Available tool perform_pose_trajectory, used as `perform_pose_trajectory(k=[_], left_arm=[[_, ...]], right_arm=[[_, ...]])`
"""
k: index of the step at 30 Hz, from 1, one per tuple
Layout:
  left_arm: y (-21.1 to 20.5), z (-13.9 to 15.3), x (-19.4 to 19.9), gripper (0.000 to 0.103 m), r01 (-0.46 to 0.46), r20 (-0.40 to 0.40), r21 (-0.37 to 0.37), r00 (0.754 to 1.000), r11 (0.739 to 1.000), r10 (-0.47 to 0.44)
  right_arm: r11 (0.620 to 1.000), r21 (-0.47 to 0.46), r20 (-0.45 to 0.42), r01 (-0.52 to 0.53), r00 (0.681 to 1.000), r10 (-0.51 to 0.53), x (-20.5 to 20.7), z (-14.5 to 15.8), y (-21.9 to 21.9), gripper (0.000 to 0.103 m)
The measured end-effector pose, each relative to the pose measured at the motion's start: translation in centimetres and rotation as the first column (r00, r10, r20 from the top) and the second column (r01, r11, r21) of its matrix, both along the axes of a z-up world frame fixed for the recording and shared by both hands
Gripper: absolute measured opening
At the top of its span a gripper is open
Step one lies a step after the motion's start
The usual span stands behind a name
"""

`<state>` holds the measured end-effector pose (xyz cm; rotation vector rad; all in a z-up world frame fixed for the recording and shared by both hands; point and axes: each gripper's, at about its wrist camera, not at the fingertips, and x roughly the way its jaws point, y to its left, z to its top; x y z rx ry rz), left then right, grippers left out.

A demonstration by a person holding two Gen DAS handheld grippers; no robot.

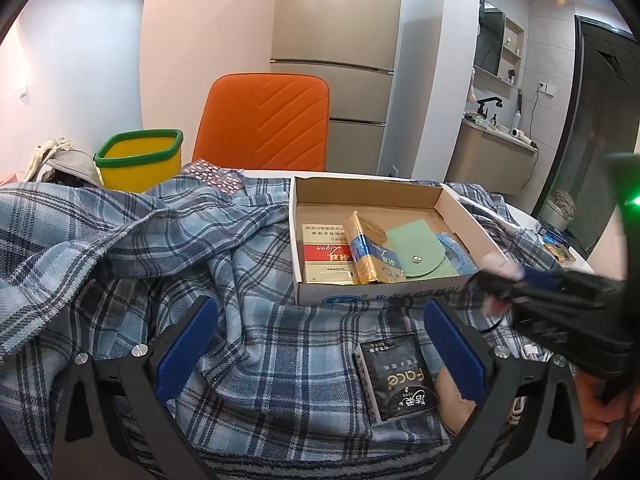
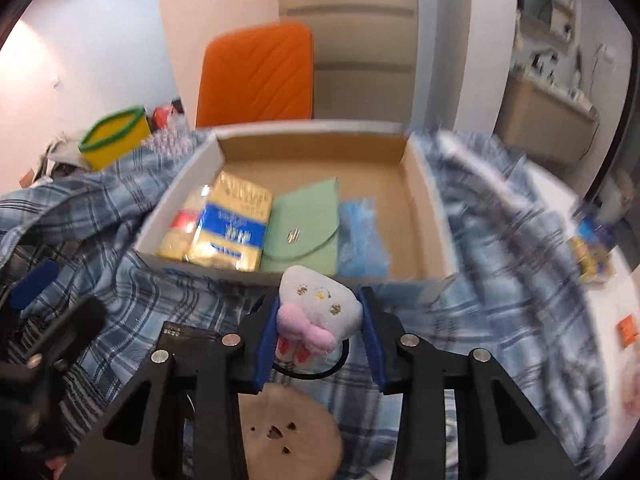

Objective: Organize soft objects
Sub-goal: 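Lower the right tool onto the pink-and-white plush toy and close on it, then grasp the black Face tissue pack with the left tool while the right holds the plush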

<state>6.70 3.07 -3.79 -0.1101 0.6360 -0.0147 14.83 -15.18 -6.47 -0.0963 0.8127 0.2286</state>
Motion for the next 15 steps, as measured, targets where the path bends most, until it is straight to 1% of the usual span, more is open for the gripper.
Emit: perform_pose_trajectory(k=[2,3,4,5,8,9,11,12,13,15], left_arm=[[-0.1,-0.2,0.1,0.102,0.017,-0.031,-0.005,0.999,1.0,-0.017],[-0.2,-0.4,0.3,0.102,0.025,-0.061,-0.006,0.998,1.0,-0.025],[-0.4,-0.5,0.3,0.102,0.035,-0.074,-0.01,0.997,0.999,-0.036],[-0.5,-0.5,0.2,0.102,0.048,-0.074,-0.017,0.996,0.999,-0.049],[-0.8,-0.3,-0.1,0.102,0.049,-0.063,-0.009,0.997,0.999,-0.049],[-0.9,-0.2,-0.2,0.102,0.058,-0.07,-0.025,0.996,0.998,-0.06],[-0.9,-0.6,-0.3,0.102,0.094,-0.112,-0.1,0.988,0.991,-0.105],[-1.0,-0.9,-0.2,0.102,0.1,-0.138,-0.12,0.984,0.988,-0.116],[-1.2,-1.2,-0.2,0.102,0.095,-0.159,-0.113,0.981,0.989,-0.113],[-1.8,-1.3,-0.2,0.102,0.093,-0.171,-0.076,0.98,0.993,-0.105]], right_arm=[[1.0,-0.011,0.074,0.012,0.997,-0.011,-1.5,1.2,-0.6,0.04],[0.999,-0.023,0.12,0.027,0.993,-0.024,-2.4,1.8,-1.0,0.04],[0.999,-0.029,0.162,0.045,0.986,-0.04,-3.3,2.2,-1.4,0.04],[0.998,-0.025,0.186,0.06,0.981,-0.054,-4.0,2.4,-1.8,0.04],[0.993,0.006,0.239,0.122,0.964,-0.119,-5.6,3.1,-3.1,0.04],[0.99,0.011,0.265,0.141,0.954,-0.139,-6.2,3.3,-3.3,0.04],[0.986,0.014,0.313,0.168,0.935,-0.164,-7.1,3.6,-4.0,0.04],[0.984,0.015,0.333,0.176,0.927,-0.171,-7.5,3.6,-4.0,0.04],[0.985,0.014,0.345,0.175,0.923,-0.169,-7.8,3.5,-4.0,0.04],[0.986,0.004,0.348,0.168,0.924,-0.159,-7.9,3.4,-3.7,0.04]])
